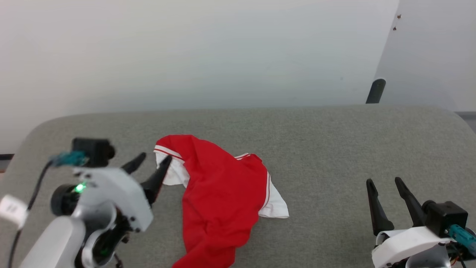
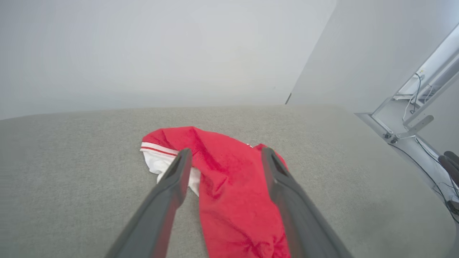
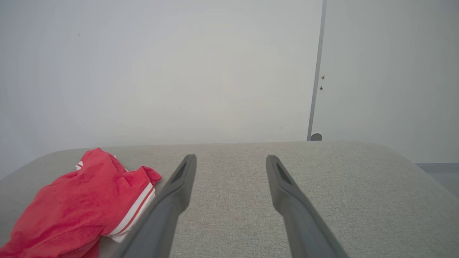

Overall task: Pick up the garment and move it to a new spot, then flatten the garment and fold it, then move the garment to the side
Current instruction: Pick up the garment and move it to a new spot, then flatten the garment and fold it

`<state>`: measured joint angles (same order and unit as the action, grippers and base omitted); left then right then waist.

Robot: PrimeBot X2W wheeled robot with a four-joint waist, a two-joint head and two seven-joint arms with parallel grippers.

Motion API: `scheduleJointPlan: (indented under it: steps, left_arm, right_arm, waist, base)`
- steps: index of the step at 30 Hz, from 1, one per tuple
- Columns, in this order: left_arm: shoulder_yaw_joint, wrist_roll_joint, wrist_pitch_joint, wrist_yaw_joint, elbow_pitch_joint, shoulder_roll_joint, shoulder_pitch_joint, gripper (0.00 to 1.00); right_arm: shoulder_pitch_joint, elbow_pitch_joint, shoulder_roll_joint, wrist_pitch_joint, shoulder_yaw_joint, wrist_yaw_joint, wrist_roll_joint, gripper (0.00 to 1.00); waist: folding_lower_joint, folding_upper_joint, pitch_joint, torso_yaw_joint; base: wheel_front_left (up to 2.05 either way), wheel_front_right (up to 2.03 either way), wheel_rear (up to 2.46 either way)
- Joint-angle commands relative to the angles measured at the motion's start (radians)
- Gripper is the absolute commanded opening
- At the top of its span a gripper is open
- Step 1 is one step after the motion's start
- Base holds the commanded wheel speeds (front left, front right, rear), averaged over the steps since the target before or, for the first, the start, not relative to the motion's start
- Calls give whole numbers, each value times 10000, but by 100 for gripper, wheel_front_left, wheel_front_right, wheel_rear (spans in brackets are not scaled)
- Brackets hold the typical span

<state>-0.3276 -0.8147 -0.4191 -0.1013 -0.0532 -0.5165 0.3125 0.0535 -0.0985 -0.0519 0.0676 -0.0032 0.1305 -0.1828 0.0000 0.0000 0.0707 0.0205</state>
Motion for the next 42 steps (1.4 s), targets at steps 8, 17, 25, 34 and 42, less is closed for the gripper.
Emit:
scheduleJointPlan:
  steps: [8,17,25,34,42]
  left_arm:
    - [776,680,2641,528,-63,-409,-1523,100]
    - [1484,941,4774,692,210,-561,-2975,100]
    - [1960,914,5816,556,522,-541,-4013,100]
    - [2349,776,6228,336,291,-448,-4745,100]
    - [2370,776,6290,263,137,-467,-4875,100]
  right_arm:
    - [-321,-168,-125,203,-106,4,91,100]
    - [-530,-187,-103,230,-453,4,178,100]
    - [-679,-191,-70,193,-502,4,207,100]
    - [-851,-108,-34,174,-585,4,261,100]
    - [-830,-91,-20,154,-499,4,254,100]
  waist:
    - [0,0,281,-258]
    - [0,0,481,-530]
    - [0,0,637,-793]
    - [0,0,715,-1071]
    - [0,0,698,-1195]
  base:
    - [0,0,0]
    - [0,0,0]
    - [0,0,0]
    - [0,0,0]
    - [0,0,0]
